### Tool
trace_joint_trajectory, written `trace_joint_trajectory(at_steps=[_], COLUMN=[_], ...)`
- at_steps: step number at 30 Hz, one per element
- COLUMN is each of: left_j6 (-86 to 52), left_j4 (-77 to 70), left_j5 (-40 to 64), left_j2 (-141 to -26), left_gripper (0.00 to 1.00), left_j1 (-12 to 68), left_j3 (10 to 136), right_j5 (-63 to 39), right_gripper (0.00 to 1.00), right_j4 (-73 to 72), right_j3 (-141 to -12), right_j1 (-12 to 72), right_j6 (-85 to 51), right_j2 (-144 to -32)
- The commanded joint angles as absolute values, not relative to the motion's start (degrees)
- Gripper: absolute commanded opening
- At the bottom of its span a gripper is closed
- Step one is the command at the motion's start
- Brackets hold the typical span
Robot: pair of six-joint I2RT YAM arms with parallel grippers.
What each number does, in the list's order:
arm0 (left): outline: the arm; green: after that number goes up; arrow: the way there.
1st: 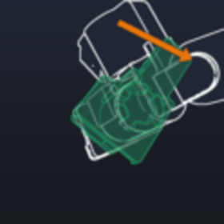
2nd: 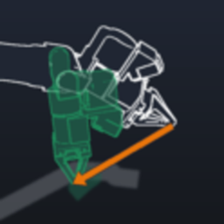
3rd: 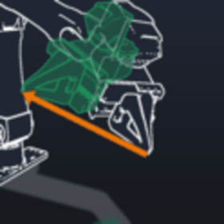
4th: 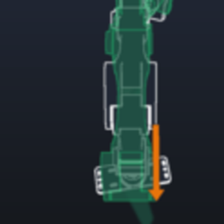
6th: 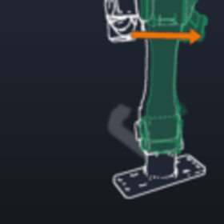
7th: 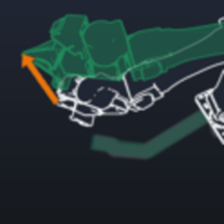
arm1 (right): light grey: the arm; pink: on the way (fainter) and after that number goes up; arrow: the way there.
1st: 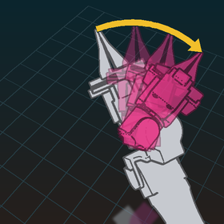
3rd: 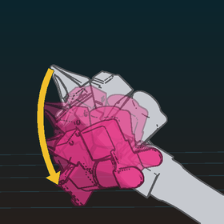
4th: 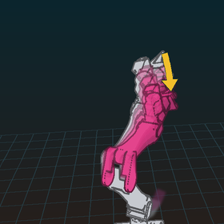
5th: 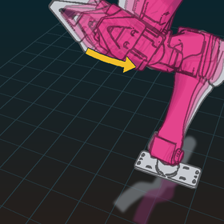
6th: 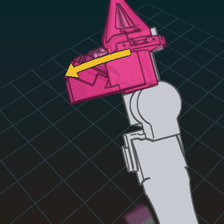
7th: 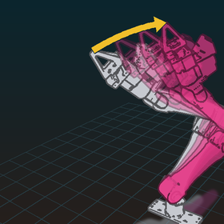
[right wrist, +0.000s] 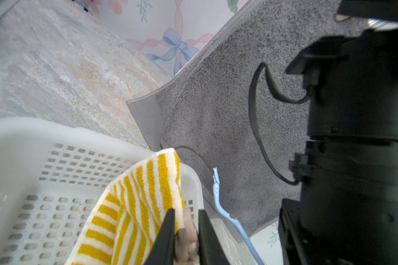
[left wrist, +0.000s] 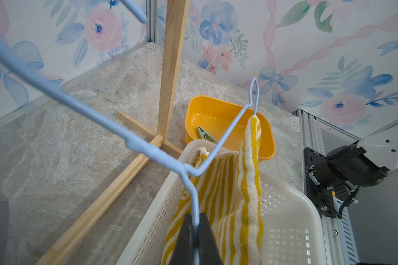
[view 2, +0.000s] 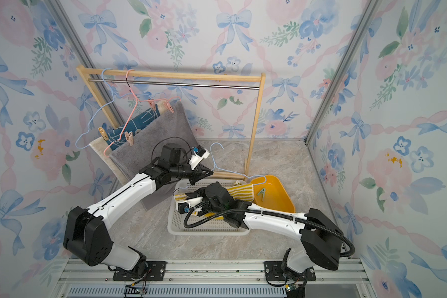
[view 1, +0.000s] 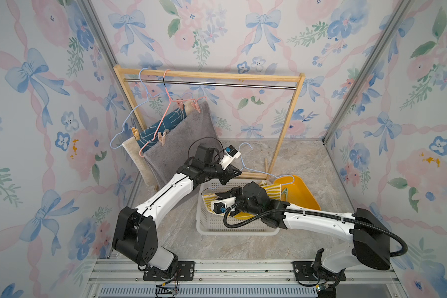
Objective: Remove the clothespins securing towels to the hanger
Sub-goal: Remove the clothespin from the hanger.
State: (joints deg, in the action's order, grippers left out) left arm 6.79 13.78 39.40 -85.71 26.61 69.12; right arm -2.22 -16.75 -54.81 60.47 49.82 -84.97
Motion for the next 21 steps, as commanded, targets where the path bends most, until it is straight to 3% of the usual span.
trace_joint_trajectory(at_steps=[1,13,21], left_j6=[6.5,6.5,6.6], left_j4=[14.5,14.5,14.5], left_j5=[39.4,38.8,37.8], left_j2=[-85.7,-85.2,-85.5], left_gripper=[0.0,0.0,0.0], left_j1=[27.0,27.2,27.1], left_j3=[69.0,68.7,69.1], right_j5=[-5.2,-8.9,-8.5], right_gripper=[0.0,0.0,0.0], right_j4=[-24.0,-32.4,-15.1], right_j3=[-54.4,-53.3,-49.6], right_j1=[58.8,52.7,50.6], right_j6=[43.1,26.1,15.1], right_j2=[-80.8,-79.0,-63.4])
